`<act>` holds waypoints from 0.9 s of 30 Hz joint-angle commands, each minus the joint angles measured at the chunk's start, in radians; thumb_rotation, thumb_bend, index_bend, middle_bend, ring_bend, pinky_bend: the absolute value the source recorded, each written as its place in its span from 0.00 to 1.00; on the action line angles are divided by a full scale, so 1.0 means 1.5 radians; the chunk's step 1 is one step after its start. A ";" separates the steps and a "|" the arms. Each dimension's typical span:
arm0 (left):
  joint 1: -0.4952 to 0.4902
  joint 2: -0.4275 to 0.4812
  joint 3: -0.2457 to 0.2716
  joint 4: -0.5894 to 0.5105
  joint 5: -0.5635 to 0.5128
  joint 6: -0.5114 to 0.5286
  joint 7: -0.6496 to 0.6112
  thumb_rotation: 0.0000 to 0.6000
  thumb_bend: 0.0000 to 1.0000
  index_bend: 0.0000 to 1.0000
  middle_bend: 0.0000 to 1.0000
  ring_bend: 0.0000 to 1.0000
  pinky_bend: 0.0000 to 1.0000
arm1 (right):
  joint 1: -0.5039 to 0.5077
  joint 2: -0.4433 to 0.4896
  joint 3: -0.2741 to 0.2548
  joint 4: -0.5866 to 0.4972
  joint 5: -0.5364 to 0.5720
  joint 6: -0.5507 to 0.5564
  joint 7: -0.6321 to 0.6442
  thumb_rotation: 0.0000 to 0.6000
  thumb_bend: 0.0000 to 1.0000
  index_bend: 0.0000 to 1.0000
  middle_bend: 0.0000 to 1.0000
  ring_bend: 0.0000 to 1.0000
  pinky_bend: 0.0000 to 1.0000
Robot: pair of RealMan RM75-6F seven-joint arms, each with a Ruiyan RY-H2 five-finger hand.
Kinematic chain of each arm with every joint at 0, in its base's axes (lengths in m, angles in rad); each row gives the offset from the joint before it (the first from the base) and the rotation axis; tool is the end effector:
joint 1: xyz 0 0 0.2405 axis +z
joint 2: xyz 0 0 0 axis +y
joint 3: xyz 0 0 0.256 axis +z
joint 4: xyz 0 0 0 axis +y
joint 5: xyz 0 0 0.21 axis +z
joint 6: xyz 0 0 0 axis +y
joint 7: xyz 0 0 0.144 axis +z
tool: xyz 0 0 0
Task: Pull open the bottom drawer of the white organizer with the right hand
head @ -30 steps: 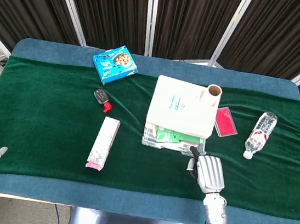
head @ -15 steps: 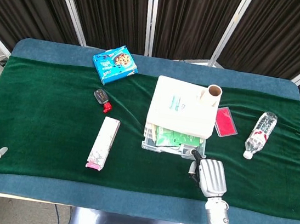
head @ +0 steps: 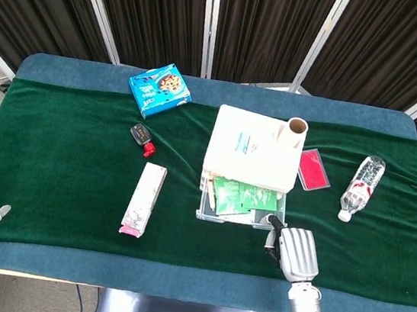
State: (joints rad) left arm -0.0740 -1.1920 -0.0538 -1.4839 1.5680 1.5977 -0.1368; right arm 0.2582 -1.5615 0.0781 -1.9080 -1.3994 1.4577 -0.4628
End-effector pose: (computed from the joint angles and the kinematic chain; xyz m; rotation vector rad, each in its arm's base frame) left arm -0.3155 0.1786 0.1586 -1.3429 -0.8581 -1.0700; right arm -0.1590 -0.2052 0.0325 1.4264 -1.0970 1.1740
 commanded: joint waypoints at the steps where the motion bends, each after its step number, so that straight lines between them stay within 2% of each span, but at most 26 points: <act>1: 0.000 0.000 0.000 0.000 0.000 0.000 0.000 1.00 0.16 0.00 0.00 0.00 0.00 | -0.003 0.002 -0.003 -0.001 -0.003 0.001 0.000 1.00 0.75 0.45 0.88 0.86 0.59; 13: 0.000 0.000 0.001 0.000 0.001 -0.001 0.001 1.00 0.16 0.00 0.00 0.00 0.00 | -0.013 0.007 -0.010 -0.005 -0.015 -0.001 0.002 1.00 0.75 0.44 0.88 0.86 0.59; 16: 0.000 0.000 0.001 0.000 0.001 0.000 0.001 1.00 0.16 0.00 0.00 0.00 0.00 | -0.013 0.007 -0.009 -0.004 -0.018 -0.001 0.004 1.00 0.75 0.39 0.88 0.86 0.59; 20: 0.000 0.000 0.000 0.000 0.000 -0.001 0.000 1.00 0.16 0.00 0.00 0.00 0.00 | -0.012 0.006 -0.002 0.005 -0.033 0.005 0.010 1.00 0.72 0.27 0.87 0.85 0.59; 27: 0.000 0.000 0.000 0.000 0.000 0.000 0.000 1.00 0.16 0.00 0.00 0.00 0.00 | -0.022 0.015 0.001 0.019 -0.081 0.036 0.026 1.00 0.67 0.25 0.82 0.80 0.57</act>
State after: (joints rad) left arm -0.0741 -1.1926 -0.0540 -1.4833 1.5680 1.5977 -0.1367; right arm 0.2315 -1.5453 0.0776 -1.8859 -1.5063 1.4978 -0.4303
